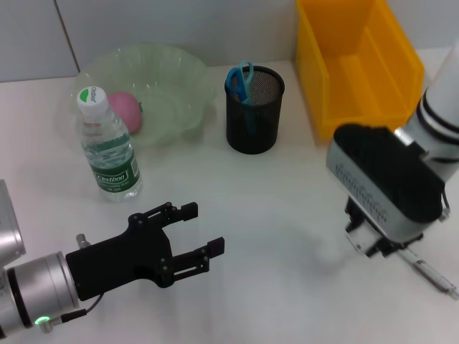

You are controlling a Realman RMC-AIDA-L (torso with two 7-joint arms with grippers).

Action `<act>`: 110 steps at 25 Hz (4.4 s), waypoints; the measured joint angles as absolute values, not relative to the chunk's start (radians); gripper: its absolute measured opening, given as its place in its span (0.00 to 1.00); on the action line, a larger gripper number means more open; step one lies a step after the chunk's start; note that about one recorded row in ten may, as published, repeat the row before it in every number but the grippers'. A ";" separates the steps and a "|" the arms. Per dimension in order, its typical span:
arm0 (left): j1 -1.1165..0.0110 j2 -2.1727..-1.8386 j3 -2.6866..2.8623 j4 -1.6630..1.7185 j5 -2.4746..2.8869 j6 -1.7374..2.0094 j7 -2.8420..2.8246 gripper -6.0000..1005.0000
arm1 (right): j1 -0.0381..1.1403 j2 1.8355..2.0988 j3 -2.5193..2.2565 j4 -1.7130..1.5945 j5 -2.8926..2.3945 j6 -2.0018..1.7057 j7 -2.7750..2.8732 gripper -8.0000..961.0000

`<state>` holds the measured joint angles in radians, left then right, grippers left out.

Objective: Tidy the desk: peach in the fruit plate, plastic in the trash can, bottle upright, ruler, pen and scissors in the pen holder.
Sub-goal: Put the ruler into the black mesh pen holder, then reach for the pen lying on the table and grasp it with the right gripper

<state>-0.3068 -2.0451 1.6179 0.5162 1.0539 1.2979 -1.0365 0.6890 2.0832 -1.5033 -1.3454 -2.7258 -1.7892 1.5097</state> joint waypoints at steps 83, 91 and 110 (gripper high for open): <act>-0.295 -2.026 1.618 0.548 1.086 1.408 -1.012 0.78 | 0.601 2.082 -1.100 -0.600 -1.210 -1.132 0.856 0.53; -0.294 -2.026 1.619 0.548 1.086 1.408 -1.012 0.78 | 0.583 2.080 -1.091 -0.567 -1.132 -1.142 0.852 0.54; -0.295 -2.026 1.620 0.548 1.086 1.408 -1.012 0.78 | 0.564 2.061 -1.088 -0.687 -1.170 -1.152 1.004 0.83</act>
<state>-0.2949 -2.0264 1.6196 0.5478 1.0860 1.4081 -1.0124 0.5642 2.0615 -1.0876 -0.6871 -1.1703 -1.1517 1.0036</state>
